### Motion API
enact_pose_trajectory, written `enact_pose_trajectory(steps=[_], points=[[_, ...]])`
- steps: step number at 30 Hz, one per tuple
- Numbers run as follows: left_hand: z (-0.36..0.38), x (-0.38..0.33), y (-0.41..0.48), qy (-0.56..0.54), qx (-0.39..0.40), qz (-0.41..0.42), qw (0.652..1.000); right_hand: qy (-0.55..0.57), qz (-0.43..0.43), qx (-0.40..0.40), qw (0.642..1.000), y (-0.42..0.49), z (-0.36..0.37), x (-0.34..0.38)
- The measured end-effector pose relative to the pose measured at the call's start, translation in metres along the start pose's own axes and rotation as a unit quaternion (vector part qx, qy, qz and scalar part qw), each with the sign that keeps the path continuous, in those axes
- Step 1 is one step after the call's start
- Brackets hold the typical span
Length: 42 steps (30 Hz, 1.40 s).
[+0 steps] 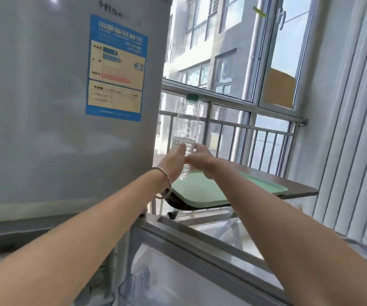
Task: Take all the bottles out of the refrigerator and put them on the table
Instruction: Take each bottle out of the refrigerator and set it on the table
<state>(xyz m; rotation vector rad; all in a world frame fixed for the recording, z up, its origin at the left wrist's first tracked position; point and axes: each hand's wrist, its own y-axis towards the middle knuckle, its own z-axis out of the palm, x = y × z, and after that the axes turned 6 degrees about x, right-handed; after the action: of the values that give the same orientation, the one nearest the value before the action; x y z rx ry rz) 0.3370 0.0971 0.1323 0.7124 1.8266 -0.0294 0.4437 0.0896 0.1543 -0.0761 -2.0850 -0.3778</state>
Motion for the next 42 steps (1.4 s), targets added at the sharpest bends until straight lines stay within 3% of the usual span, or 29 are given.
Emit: enact_pose_trajectory(steps=[5, 12, 18, 23, 26, 29, 31, 35, 38, 42], points=[[-0.001, 0.019, 0.042, 0.006, -0.032, -0.046, 0.998, -0.015, 0.012, 0.015, 1.0, 0.047, 0.013, -0.018], [0.001, 0.022, 0.041, 0.05, -0.033, -0.089, 0.994, -0.057, 0.017, 0.047, 0.997, 0.047, 0.014, -0.022], [-0.008, -0.001, -0.009, 0.159, -0.008, -0.026, 0.987, -0.14, -0.023, -0.021, 0.99, -0.007, 0.004, 0.005], [-0.034, -0.021, -0.071, 0.231, 0.011, 0.02, 0.973, -0.256, -0.09, -0.021, 0.962, -0.071, 0.014, 0.038], [-0.046, -0.029, -0.11, 0.272, 0.033, 0.036, 0.961, -0.269, -0.094, 0.011, 0.958, -0.105, 0.03, 0.053], [-0.062, -0.026, -0.153, 0.341, 0.081, 0.019, 0.937, -0.289, -0.061, 0.105, 0.95, -0.136, 0.059, 0.057], [-0.078, -0.01, -0.176, 0.375, 0.125, -0.019, 0.918, -0.286, -0.031, 0.19, 0.939, -0.146, 0.092, 0.05], [-0.099, 0.039, -0.196, 0.421, 0.201, -0.114, 0.877, -0.281, 0.022, 0.285, 0.916, -0.147, 0.15, 0.02], [-0.111, 0.092, -0.209, 0.424, 0.202, -0.168, 0.867, -0.327, 0.023, 0.335, 0.884, -0.149, 0.204, -0.004], [-0.115, 0.184, -0.21, 0.437, 0.126, -0.221, 0.863, -0.389, 0.015, 0.374, 0.842, -0.129, 0.272, -0.047]])
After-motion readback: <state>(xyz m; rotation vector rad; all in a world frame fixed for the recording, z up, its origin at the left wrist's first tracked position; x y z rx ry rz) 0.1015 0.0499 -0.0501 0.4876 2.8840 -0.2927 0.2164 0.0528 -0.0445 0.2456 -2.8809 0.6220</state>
